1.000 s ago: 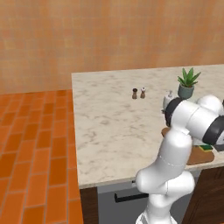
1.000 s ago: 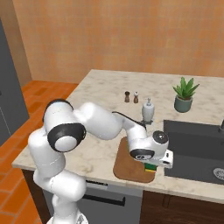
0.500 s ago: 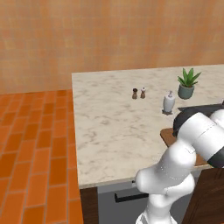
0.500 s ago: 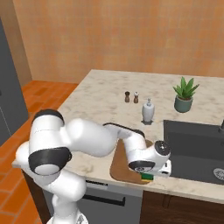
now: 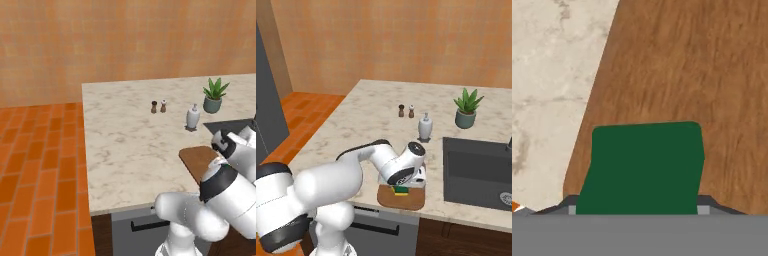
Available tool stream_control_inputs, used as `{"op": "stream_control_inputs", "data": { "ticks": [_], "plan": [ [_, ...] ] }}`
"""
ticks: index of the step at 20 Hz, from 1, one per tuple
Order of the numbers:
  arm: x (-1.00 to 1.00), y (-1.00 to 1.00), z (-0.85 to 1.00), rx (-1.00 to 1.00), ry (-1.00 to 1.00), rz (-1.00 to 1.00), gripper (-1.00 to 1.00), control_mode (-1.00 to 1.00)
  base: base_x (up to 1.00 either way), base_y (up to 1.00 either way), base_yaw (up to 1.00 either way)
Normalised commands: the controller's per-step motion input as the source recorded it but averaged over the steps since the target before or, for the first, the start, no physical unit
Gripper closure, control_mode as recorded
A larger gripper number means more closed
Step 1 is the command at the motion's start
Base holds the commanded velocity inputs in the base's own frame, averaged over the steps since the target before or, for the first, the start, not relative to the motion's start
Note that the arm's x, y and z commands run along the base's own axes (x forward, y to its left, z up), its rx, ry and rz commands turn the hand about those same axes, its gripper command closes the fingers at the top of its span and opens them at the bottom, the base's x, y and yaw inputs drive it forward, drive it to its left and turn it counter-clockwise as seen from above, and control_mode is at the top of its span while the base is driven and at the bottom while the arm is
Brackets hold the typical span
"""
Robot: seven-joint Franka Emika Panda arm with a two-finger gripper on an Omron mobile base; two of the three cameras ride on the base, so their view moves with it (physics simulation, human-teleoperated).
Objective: Pick up the sponge from the counter and clean the cutting board by briefly scrubbing or pressing down on the cutting board. Once finished, release the sponge.
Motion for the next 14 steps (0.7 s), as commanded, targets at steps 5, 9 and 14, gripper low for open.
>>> {"op": "stream_control_inputs", "data": {
  "ticks": [5,9,14],
  "plan": [
    [0.14,1.0,0.57,0.0,0.07,0.29,1.0,-1.0,0.0,0.0,0.0],
    [0.45,1.0,0.0,0.02,0.03,0.22,1.0,-1.0,0.0,0.0,0.0],
    [0.53,0.76,0.07,0.17,0.0,0.21,1.0,-1.0,0.0,0.0,0.0]
  ]
}}
